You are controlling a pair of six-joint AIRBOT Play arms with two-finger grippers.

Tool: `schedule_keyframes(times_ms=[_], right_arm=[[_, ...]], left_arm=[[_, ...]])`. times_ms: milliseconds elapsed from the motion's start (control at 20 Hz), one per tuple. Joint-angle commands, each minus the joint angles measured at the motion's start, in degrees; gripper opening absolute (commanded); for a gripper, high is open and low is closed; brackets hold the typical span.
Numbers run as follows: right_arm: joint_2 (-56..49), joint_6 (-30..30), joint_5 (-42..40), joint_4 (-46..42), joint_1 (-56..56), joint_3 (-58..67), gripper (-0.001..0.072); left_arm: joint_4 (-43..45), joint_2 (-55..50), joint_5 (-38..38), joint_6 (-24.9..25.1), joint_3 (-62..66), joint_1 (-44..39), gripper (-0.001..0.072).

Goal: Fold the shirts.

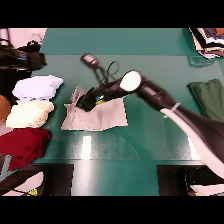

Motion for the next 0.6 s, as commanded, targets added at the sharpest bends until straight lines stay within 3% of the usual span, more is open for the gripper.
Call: schedule_keyframes(times_ms=[0,150,450,500,550], right_arm=[[-3.98,-1.09,0.66,-0.33,2.34,0.02,0.0448],[-1.81,0.50,10.36,-0.63,-3.48,-1.44,0.0428],[10.71,2.27,9.07,-0.48,-22.75,-25.14,0.0446],[11.98,2.27,8.94,-0.46,-25.83,-28.65,0.0520],[12.57,2.27,9.05,-0.07,-28.94,-31.67,0.0642]], left_arm=[[1.11,2.69,-2.64,0.02,0.00,3.63,0.0021],[0.37,2.71,-4.39,0.04,-0.04,3.63,0.0021],[-0.15,2.69,-6.82,0.02,-0.04,3.63,0.0021],[-0.92,2.69,-6.78,0.02,-0.04,3.63,0.0021],[-1.73,2.58,-6.71,0.04,-0.04,3.63,0.0021]])
